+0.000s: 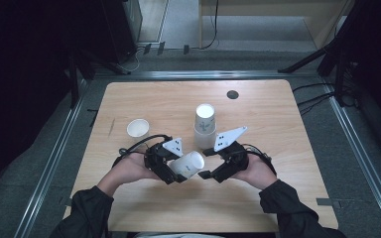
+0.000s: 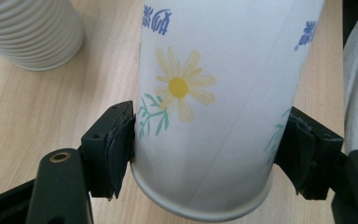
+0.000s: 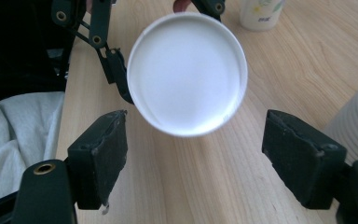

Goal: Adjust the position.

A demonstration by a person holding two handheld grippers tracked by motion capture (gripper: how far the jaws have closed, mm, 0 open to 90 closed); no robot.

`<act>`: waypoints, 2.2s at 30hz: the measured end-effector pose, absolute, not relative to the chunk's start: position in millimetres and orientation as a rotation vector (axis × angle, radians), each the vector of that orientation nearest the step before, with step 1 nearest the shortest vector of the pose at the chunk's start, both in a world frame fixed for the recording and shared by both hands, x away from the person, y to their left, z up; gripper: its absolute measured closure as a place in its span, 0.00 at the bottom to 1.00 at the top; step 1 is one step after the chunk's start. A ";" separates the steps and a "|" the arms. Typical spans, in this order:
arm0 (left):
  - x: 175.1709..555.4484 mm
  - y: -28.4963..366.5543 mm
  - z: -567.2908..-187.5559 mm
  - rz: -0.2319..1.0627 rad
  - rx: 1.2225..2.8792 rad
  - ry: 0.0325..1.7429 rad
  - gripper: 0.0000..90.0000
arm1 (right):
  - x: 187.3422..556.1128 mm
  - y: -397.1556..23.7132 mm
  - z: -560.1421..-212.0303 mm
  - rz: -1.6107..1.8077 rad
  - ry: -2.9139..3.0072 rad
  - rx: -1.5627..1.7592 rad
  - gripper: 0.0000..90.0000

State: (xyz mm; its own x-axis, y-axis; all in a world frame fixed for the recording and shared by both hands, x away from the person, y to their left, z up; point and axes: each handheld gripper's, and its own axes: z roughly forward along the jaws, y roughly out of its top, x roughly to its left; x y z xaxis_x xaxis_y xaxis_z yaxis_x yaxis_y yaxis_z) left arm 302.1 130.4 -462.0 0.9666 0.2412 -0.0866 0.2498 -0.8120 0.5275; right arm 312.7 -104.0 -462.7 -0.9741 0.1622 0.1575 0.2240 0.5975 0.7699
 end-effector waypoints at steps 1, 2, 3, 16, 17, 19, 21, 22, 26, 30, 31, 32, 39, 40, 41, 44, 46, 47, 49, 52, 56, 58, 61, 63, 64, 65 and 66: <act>301.9 128.5 -461.5 -0.032 2.559 0.343 0.29 | 312.3 -103.4 -462.5 -1.337 -2.743 -0.330 0.25; 301.3 126.5 -460.8 -0.043 2.558 0.332 0.29 | 311.4 -102.5 -462.1 -1.342 -2.741 -0.322 0.25; 300.2 124.5 -460.2 -0.048 2.558 0.317 0.29 | 310.9 -101.4 -461.7 -1.351 -2.740 -0.302 0.24; 297.1 112.7 -461.2 -0.070 2.569 0.269 0.29 | 302.6 -94.4 -458.2 -1.341 -2.759 -0.185 0.37; 297.2 112.9 -461.1 -0.070 2.569 0.266 0.29 | 303.1 -94.5 -457.5 -1.345 -2.759 -0.183 0.38; 297.6 113.4 -460.9 -0.070 2.565 0.259 0.28 | 303.6 -94.9 -455.8 -1.334 -2.749 -0.187 0.39; 297.6 114.2 -461.2 -0.073 2.550 0.261 0.27 | 303.8 -95.2 -454.9 -1.332 -2.750 -0.191 0.39; 298.0 114.8 -461.2 -0.077 2.544 0.259 0.26 | 304.0 -95.4 -454.6 -1.333 -2.748 -0.192 0.39; 299.0 116.8 -461.4 -0.048 2.516 0.267 0.15 | 304.9 -97.3 -453.3 -1.340 -2.739 -0.204 0.39; 300.2 121.3 -456.7 -0.031 2.448 0.277 0.13 | 306.3 -101.1 -451.3 -1.362 -2.729 -0.218 0.39; 300.6 122.7 -455.2 -0.019 2.432 0.288 0.13 | 306.4 -102.1 -450.5 -1.371 -2.724 -0.223 0.39; 301.0 123.5 -454.5 -0.017 2.425 0.292 0.12 | 306.3 -103.2 -449.3 -1.382 -2.715 -0.227 0.39; 298.4 127.1 -453.3 -0.008 2.364 0.322 0.12 | 308.6 -108.7 -441.7 -1.436 -2.688 -0.240 0.39; 297.6 128.1 -452.9 -0.014 2.346 0.328 0.12 | 309.1 -109.1 -440.6 -1.446 -2.676 -0.244 0.39; 296.9 129.4 -452.2 -0.014 2.331 0.332 0.12 | 309.9 -109.6 -439.5 -1.454 -2.664 -0.242 0.39; 293.5 132.9 -450.4 -0.010 2.275 0.346 0.12 | 311.3 -109.8 -436.2 -1.484 -2.631 -0.236 0.39; 290.6 134.5 -449.2 0.006 2.240 0.358 0.12 | 313.5 -109.8 -434.7 -1.510 -2.599 -0.225 0.39; 289.6 135.5 -448.7 0.010 2.223 0.367 0.12 | 314.1 -109.0 -434.3 -1.520 -2.586 -0.223 0.39; 288.3 137.7 -448.6 0.000 2.190 0.386 0.12 | 315.2 -106.9 -433.8 -1.521 -2.572 -0.209 0.39; 286.0 142.0 -449.7 -0.017 2.152 0.404 0.14 | 317.8 -103.3 -433.0 -1.542 -2.540 -0.190 0.39; 282.6 149.9 -450.8 -0.007 2.087 0.429 0.15 | 321.6 -101.9 -431.1 -1.566 -2.499 -0.185 0.39; 281.6 153.6 -450.5 -0.007 2.062 0.446 0.16 | 323.4 -102.3 -431.6 -1.571 -2.475 -0.190 0.39; 279.4 157.8 -450.2 0.005 2.047 0.445 0.22 | 324.6 -102.2 -432.2 -1.573 -2.462 -0.187 0.39; 278.8 159.2 -449.6 0.006 2.056 0.431 0.24 | 325.1 -101.8 -432.5 -1.571 -2.451 -0.184 0.39; 278.3 159.2 -449.4 0.011 2.061 0.426 0.25 | 325.0 -101.2 -432.9 -1.571 -2.446 -0.181 0.39; 277.8 159.2 -449.1 0.014 2.071 0.418 0.26 | 324.7 -100.8 -433.2 -1.568 -2.449 -0.177 0.39; 277.6 159.1 -449.2 0.017 2.078 0.415 0.26 | 324.4 -100.6 -433.7 -1.560 -2.452 -0.176 0.39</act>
